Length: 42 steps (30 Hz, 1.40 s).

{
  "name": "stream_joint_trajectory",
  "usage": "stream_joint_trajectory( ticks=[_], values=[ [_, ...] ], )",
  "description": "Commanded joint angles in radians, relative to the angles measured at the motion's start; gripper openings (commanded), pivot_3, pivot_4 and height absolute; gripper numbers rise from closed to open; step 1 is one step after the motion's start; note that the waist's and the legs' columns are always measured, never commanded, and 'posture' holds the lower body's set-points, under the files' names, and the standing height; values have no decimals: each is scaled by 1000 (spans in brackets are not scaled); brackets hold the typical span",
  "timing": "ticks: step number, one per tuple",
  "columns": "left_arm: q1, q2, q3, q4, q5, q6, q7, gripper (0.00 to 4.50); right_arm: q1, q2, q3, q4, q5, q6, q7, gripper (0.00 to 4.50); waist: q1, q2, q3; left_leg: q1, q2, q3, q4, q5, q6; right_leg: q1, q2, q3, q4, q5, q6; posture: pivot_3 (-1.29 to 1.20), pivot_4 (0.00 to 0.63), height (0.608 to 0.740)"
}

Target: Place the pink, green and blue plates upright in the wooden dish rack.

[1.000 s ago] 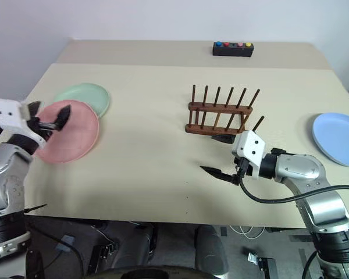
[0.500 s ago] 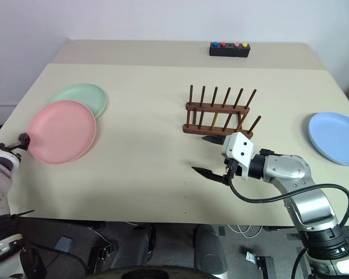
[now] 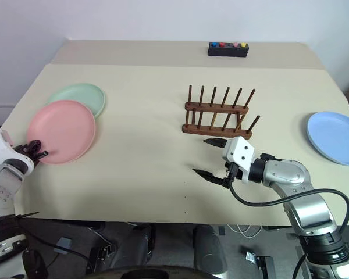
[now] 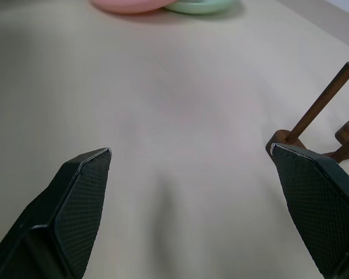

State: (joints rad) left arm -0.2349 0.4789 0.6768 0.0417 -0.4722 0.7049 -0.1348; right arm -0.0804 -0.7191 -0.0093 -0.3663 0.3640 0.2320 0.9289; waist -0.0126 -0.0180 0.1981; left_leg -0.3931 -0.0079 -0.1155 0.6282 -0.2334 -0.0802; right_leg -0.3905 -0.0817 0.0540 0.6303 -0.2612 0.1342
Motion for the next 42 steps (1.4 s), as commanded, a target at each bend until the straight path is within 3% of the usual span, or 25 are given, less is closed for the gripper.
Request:
stream_joint_trajectory(
  ticks=[1, 4, 8, 12, 16, 18, 22, 26, 29, 37, 42],
  values=[
    [19, -10, 9, -21, -16, -25, -2, 70, -1, 0, -23, -6, 0, -28, 2, 4500, 0, 0, 0, 0, 0, 0, 0, 0, 0, 0, 0, 0, 0, 0, 0, 0, 150, 734],
    [25, -17, 12, -30, -28, -52, -12, 70, 0, -2, -24, -2, 0, -33, 4, 4500, -1, 0, 0, 0, 0, 0, 0, 0, 0, 0, 0, 0, 0, 0, 0, 0, 150, 734],
    [40, -79, 43, -154, -145, -176, -118, 70, -18, -5, -34, 9, 5, -40, 2, 4500, 2, 0, 0, 0, 0, 0, 0, 0, 0, 0, 0, 0, 0, 0, -1, 0, 150, 734],
    [4, -84, 19, -203, -163, -207, -95, 70, -56, -4, -40, 20, -7, -34, -20, 4500, 0, 0, 0, 0, 0, 0, 0, 0, 0, 0, 0, 0, 0, 0, -1, 0, 150, 734],
    [-47, -59, -83, -263, -107, -221, -72, 70, -115, 1, -42, 44, -23, -39, -42, 4500, 1, 0, 0, 0, 0, 0, 1, 0, 0, 0, 0, 0, 0, 0, -1, 0, 150, 734],
    [-98, -34, -191, -296, -26, -234, -58, 70, -139, -8, -33, 51, -62, -83, -44, 4500, 3, -1, 0, 0, 0, 0, 0, 0, 0, 0, 0, 0, -1, 0, -1, 0, 150, 734],
    [-304, -68, -384, -350, 114, -283, 25, 70, -225, 1, -15, 43, -168, -170, -103, 4500, 7, -2, 1, -2, -1, 0, 2, 0, 0, 0, 0, 0, -1, 1, 1, 0, 150, 734],
    [-398, -109, -472, -357, 201, -313, 75, 70, -299, 26, 6, 49, -235, -198, -155, 4500, -9, -1, 0, -2, -1, 1, 0, 0, 0, -1, 0, 1, -2, 2, 3, 0, 150, 734],
    [-490, -195, -551, -379, 221, -304, 120, 70, -385, 31, 53, 82, -379, -273, -223, 4500, -9, -1, 1, -1, 0, 0, -4, 0, -1, -4, 0, 1, 0, 2, 2, 0, 150, 734],
    [-537, -304, -710, -383, 326, -304, 133, 70, -511, 40, 117, 194, -619, -429, -359, 4500, -1, -1, 1, -10, -1, 0, 0, 1, -1, -9, 0, 0, 0, 2, 3, 0, 150, 734],
    [-554, -364, -727, -378, 346, -294, 146, 70, -527, 58, 154, 227, -685, -478, -389, 4500, -2, -1, 1, -10, -1, 0, 1, 1, -1, -9, 0, 0, 0, 2, 3, 0, 150, 734]
  ],
)
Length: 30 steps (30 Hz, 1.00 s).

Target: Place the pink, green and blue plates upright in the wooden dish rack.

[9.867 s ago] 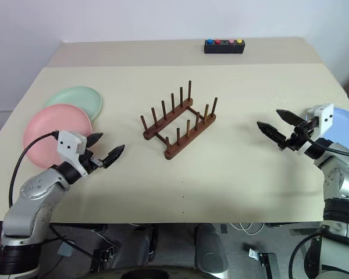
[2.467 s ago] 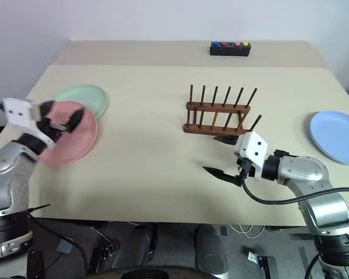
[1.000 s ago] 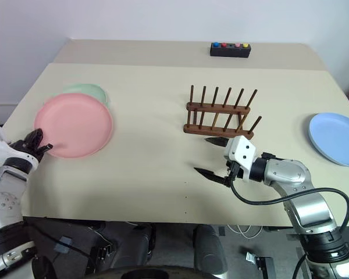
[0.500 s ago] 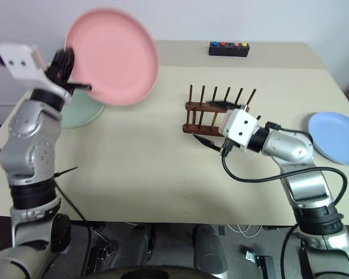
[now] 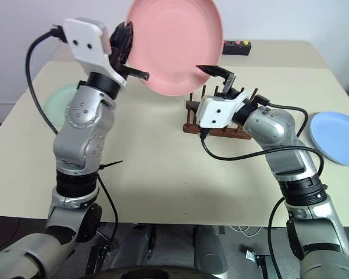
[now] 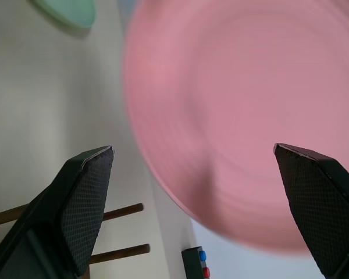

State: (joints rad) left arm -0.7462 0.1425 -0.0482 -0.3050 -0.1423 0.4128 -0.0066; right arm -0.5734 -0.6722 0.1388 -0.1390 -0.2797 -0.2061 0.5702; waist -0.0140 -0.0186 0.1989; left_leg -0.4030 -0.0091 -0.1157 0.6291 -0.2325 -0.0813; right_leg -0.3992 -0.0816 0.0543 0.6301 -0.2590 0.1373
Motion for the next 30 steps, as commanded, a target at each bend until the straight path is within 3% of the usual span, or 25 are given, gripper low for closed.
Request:
stream_joint_trajectory(
  ticks=[1, 9, 12, 19, 20, 26, 30],
  values=[
    [-46, -37, -3, -30, 18, 1, 19, 70, -35, 13, 12, 3, -51, -47, -34, 4500, -1, 0, 0, 0, 0, 0, 0, 0, 0, 0, 0, 0, 0, 0, 0, 0, 150, 734],
    [-50, -90, -23, -37, 30, 21, 4, 70, -61, 30, 42, 61, -139, -80, -75, 4500, 0, 0, 0, 0, 0, 0, 0, 0, 0, 0, 0, 0, 0, 0, 0, 0, 150, 734],
    [-49, -99, -20, -38, 26, 26, 2, 0, -60, 31, 40, 68, -150, -92, -82, 3682, 0, 0, 0, 0, 0, 0, 0, 0, 0, 0, 0, 0, 0, 0, 0, 0, 150, 734],
    [-51, -110, -10, -26, 28, 23, -4, 0, -63, 24, 29, 79, -192, -137, -131, 237, -1, 0, 0, 0, 0, 0, 0, 0, 0, 0, 0, 0, 0, 0, 0, 0, 150, 734],
    [-51, -112, -8, -24, 28, 23, -5, 0, -62, 24, 28, 80, -196, -140, -136, 49, -2, 0, 0, 0, 0, 0, 0, 0, 0, 0, 0, 0, 0, 0, 0, 0, 150, 734],
    [-61, -137, 29, -17, -5, 26, -7, 0, -56, 23, 29, 86, -213, -152, -150, 49, 1, 0, 0, 0, 0, 0, 0, 0, 0, 0, 0, 0, 0, 0, 0, 0, 150, 734],
    [-67, -152, 57, -10, -33, 18, -15, 1523, -57, 22, 24, 91, -232, -160, -172, 0, 0, 0, 0, 0, 0, 0, 1, 0, 0, 0, 0, 0, 0, 0, 0, 0, 150, 734]
  ],
)
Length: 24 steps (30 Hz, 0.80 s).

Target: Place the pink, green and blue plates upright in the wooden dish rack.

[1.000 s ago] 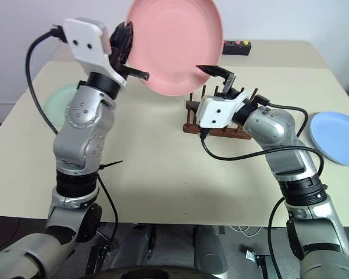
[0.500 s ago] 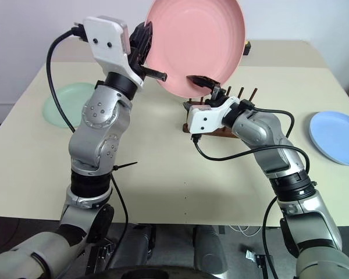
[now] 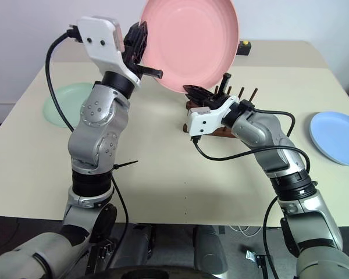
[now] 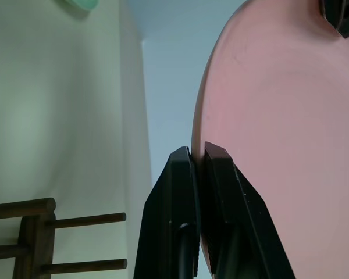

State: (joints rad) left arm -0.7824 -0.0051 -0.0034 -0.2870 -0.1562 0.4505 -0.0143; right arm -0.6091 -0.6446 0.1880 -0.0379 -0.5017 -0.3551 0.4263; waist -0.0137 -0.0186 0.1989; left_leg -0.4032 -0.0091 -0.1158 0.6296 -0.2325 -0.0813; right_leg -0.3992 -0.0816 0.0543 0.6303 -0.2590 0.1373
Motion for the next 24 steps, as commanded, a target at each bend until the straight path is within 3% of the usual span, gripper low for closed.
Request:
stream_joint_trajectory(
  ticks=[1, 5, 6, 12, 18, 24],
  values=[
    [-31, -3, 12, -28, -18, -21, -8, 1958, -22, -5, -25, -9, -11, -12, -29, 0, 0, 0, 0, 0, 0, 0, 0, 0, 0, 0, 0, 0, 0, 0, 0, 0, 150, 734],
    [-57, -60, 93, -58, -128, -66, 3, 4138, -24, -15, -33, 1, -14, -23, -42, 0, -1, 0, 0, 0, 0, 0, 0, 0, 0, 0, 0, 0, 0, 0, 0, 0, 150, 734],
    [-63, -68, 107, -61, -142, -75, 8, 4473, -24, -18, -34, 3, -14, -26, -44, 0, 0, 0, 0, 0, 0, 0, 0, 0, 0, 0, 0, 0, 0, 0, 0, 0, 150, 734],
    [-105, -58, 203, -46, -166, -152, 67, 4473, -30, -48, -108, 43, 36, -30, -72, 0, 0, 0, 0, 0, 0, 0, 0, 0, 0, 0, 0, 0, 0, 0, 0, 0, 150, 734],
    [-28, 78, 180, 5, -95, -155, 16, 4473, -19, -16, -284, 59, 360, 117, -2, 0, -1, 0, 0, 0, 0, 0, 1, 0, 0, 1, 0, 0, 0, 0, 0, 0, 150, 734],
    [99, 185, 122, 23, -137, -109, -163, 4473, 27, -1, -443, -55, 819, 367, 176, 0, -3, 0, 0, 0, 0, 0, 0, 0, 0, 1, 0, 0, 1, 0, 0, 0, 150, 734]
  ],
)
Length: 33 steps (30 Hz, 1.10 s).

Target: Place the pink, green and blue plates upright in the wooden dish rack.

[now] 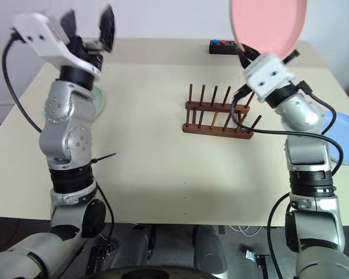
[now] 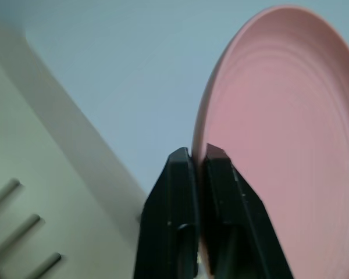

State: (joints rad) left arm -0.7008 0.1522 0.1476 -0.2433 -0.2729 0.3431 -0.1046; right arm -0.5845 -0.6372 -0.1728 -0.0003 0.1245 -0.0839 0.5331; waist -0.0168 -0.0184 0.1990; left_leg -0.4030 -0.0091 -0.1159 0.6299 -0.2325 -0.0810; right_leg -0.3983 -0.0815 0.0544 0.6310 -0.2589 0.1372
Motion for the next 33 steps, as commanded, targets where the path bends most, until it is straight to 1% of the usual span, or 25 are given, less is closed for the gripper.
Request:
stream_joint_trajectory(
  ticks=[1, 2, 3, 5, 8, 11, 14, 18, 23, 33],
  values=[
    [32, 36, -35, -20, -27, -2, -95, 4473, 8, -12, -100, -108, 243, 134, 85, 0, 0, 0, 0, 0, 0, 0, 0, 0, 0, 0, 0, 0, 0, 0, 0, 0, 150, 734],
    [85, 63, -66, -5, -22, -6, -155, 4473, 20, -11, -158, -131, 382, 220, 108, 0, 0, 0, 0, 0, 0, 0, 0, 0, 0, 0, 0, 0, 0, 0, 0, 0, 150, 734],
    [123, 82, -88, 6, -17, -10, -197, 4473, 28, -12, -200, -147, 482, 285, 122, 0, 0, 1, -1, 0, 0, 0, 0, 0, 0, 0, 0, 0, 0, 0, 0, 0, 150, 734],
    [193, 124, -133, 20, -8, -16, -275, 4473, 64, -22, -265, -176, 644, 392, 159, 0, 1, 2, -1, 1, 0, 0, 0, 0, 0, 1, 0, 0, 0, 0, 0, 0, 150, 734],
    [262, 162, -163, -1, -35, -26, -367, 4473, 113, -33, -311, -205, 769, 497, 171, 0, 1, 2, -1, 1, 0, 0, 0, 0, 1, 0, 0, 0, 1, 0, 0, 0, 150, 734],
    [316, 191, -168, -19, -81, 11, -443, 4473, 144, -30, -339, -216, 837, 554, 160, 0, 0, 3, -1, 1, 0, 0, 0, 0, 1, 0, 0, 0, 1, 0, -1, 0, 150, 734],
    [395, 245, -224, -32, -81, 42, -530, 4473, 172, -3, -370, -232, 955, 619, 138, 0, -2, 5, -2, 1, 1, 0, -1, 0, 1, 0, 0, 0, 1, 0, -1, 0, 150, 734],
    [417, 241, -244, -33, -73, 42, -536, 4473, 197, -4, -360, -222, 931, 614, 133, 0, 4, 6, -1, 1, 1, 0, 0, 0, 1, 1, 0, 0, 1, 0, -1, 0, 150, 734],
    [440, 227, -298, -23, -29, 38, -528, 4473, 224, -4, -361, -160, 958, 670, 141, 0, 4, 6, -2, 1, 0, 0, 1, 0, 1, 1, 0, 0, 1, 0, -1, 0, 150, 734],
    [450, 203, -314, -33, -32, 43, -528, 4473, 217, -3, -356, -93, 960, 709, 155, 0, 2, 7, -1, 1, 1, 0, 1, 0, 1, 0, 0, 0, 1, 0, 0, 0, 150, 734]
  ],
)
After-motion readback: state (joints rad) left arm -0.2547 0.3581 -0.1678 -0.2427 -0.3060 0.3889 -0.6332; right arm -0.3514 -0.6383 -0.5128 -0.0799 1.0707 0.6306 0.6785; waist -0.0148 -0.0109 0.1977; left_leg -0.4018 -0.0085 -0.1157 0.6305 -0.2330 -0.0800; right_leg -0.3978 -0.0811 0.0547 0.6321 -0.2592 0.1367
